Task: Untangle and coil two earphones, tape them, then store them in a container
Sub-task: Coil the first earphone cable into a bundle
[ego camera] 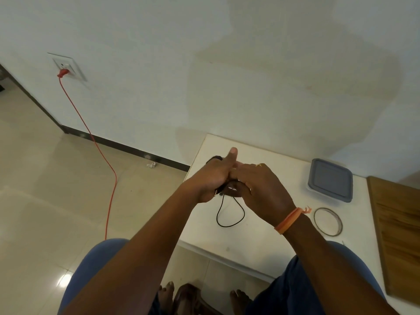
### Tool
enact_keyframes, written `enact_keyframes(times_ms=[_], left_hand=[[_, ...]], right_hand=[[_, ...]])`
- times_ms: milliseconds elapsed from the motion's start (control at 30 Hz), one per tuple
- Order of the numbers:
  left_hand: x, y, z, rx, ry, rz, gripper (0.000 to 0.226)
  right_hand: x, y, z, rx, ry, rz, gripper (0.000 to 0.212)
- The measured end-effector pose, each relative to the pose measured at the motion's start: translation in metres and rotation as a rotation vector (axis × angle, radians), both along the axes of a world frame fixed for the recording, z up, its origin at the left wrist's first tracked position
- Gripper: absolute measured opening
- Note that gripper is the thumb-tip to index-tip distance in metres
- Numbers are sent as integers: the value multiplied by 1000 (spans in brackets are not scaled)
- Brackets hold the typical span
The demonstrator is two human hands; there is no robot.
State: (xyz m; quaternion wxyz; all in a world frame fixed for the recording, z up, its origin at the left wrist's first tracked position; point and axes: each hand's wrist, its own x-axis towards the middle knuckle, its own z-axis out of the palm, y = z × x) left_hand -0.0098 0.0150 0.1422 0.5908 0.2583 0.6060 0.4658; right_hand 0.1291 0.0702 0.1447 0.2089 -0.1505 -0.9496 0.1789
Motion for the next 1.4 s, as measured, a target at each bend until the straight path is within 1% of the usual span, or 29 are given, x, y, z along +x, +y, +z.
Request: enact_keyframes(times_ms=[67, 133, 167, 233, 300, 333, 400, 467, 533, 567, 600, 667, 700, 767, 833, 967, 1033, 1067, 1133, 1267, 1400], left_hand=[[1, -3, 2, -33, 3, -119, 72], [0, -5, 4, -65, -31, -237, 83], [-1, -6, 4, -79, -40, -286, 87], [-3, -5, 1, -95, -48, -355, 92], [-4, -4, -2, -95, -117, -377, 93], [-5, -4, -3, -91, -165, -381, 92], [-8, -4, -5, -79, -239, -410, 92], [-10, -6, -5, -78, -278, -491, 90], [-9, -8, -4, -89, -286, -580, 87], [-8, -9, -4, -94, -293, -620, 88], [-6, -11, -5, -92, -307, -658, 90], [-3, -12, -4, -68, -333, -746, 93], [-2, -12, -2, -48, -342, -791, 95], [0, -12, 1, -4, -390, -861, 97], [-1, -11, 2, 11, -461, -868, 100], [-6, -10, -3, 17, -530, -843, 120], [-6, -10, -1, 87, -565, -887, 109], [-5, -10, 0, 114, -589, -901, 105], [-4, -9, 2, 122, -614, -886, 104], [3, -8, -2, 102, -581, -752, 109], [3, -10, -5, 57, -578, -653, 108]], right_hand=[[0, -1, 1, 59, 28, 0, 19], [1, -1, 0, 45, 62, -30, 12], [2, -2, 0, 8, 81, -52, 8], [3, -1, -1, -108, 137, -93, 9], [4, -1, -2, -271, 221, -122, 14], [3, -1, -2, -321, 259, -133, 16], [2, 1, -3, -327, 287, -149, 24], [2, 6, -3, -381, 236, -147, 44], [6, 11, -2, -597, 126, -72, 67], [9, 14, -3, -720, 65, -14, 68], [11, 16, -4, -824, 4, 52, 58], [13, 17, -6, -906, -47, 137, 29], [14, 17, -6, -937, -36, 154, 23], [14, 17, -3, -1030, 22, 172, 25], [15, 19, 0, -1118, 75, 193, 27], [19, 22, 2, -1346, 85, 271, 37], [20, 24, 3, -1389, 58, 291, 40], [20, 24, 4, -1386, 57, 287, 40], [18, 22, 4, -1350, 96, 240, 37], [11, 18, 3, -1276, 182, 74, 26], [9, 17, 0, -1241, 227, 5, 25]])
